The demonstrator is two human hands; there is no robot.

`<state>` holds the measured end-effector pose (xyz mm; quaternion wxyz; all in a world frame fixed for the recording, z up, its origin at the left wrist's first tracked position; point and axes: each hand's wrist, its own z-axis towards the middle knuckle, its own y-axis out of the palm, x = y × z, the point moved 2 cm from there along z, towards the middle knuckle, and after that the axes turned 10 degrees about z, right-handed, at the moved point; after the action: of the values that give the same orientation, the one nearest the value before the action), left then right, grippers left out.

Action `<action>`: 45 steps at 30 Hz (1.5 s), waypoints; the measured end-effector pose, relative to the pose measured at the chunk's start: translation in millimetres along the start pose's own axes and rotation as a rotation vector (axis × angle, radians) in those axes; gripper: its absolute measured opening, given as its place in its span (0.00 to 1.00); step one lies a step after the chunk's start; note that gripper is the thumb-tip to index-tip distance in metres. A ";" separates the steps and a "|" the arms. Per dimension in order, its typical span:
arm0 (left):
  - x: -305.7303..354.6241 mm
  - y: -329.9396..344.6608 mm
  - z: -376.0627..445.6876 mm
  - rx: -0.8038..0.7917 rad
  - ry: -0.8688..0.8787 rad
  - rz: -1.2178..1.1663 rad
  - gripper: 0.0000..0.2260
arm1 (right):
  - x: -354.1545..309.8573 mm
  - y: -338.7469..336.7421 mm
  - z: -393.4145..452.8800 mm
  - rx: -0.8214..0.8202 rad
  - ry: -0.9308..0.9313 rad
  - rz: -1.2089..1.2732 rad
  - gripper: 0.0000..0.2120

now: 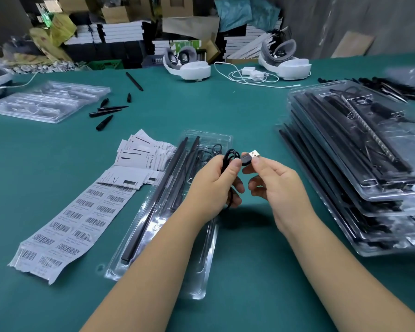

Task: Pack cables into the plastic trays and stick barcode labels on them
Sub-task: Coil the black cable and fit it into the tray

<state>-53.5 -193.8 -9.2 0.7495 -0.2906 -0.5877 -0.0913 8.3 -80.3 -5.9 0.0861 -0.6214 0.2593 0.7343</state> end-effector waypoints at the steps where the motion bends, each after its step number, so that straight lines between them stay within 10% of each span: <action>1: -0.3 -0.3 0.0 -0.011 0.008 -0.018 0.09 | -0.1 -0.6 0.2 0.004 0.010 -0.014 0.11; 16: 11.2 13.9 -6.1 -0.100 0.223 0.754 0.14 | 11.7 3.6 -0.9 -0.267 0.297 0.389 0.19; 29: -7.8 -11.3 0.3 -0.123 0.125 0.465 0.08 | 12.0 -15.4 13.2 0.267 0.261 0.685 0.19; 39: -9.8 -4.0 -0.2 -0.138 0.133 0.376 0.20 | 13.8 -8.0 10.0 0.347 0.362 1.063 0.15; 45: -0.2 6.0 -0.6 -0.070 0.250 0.258 0.04 | 16.1 5.2 3.3 0.288 0.502 1.109 0.18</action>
<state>-50.2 -189.3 -11.4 0.8116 -0.3757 -0.4445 -0.0503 -0.3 -86.3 -19.6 -0.2882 -0.5301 0.6521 0.4591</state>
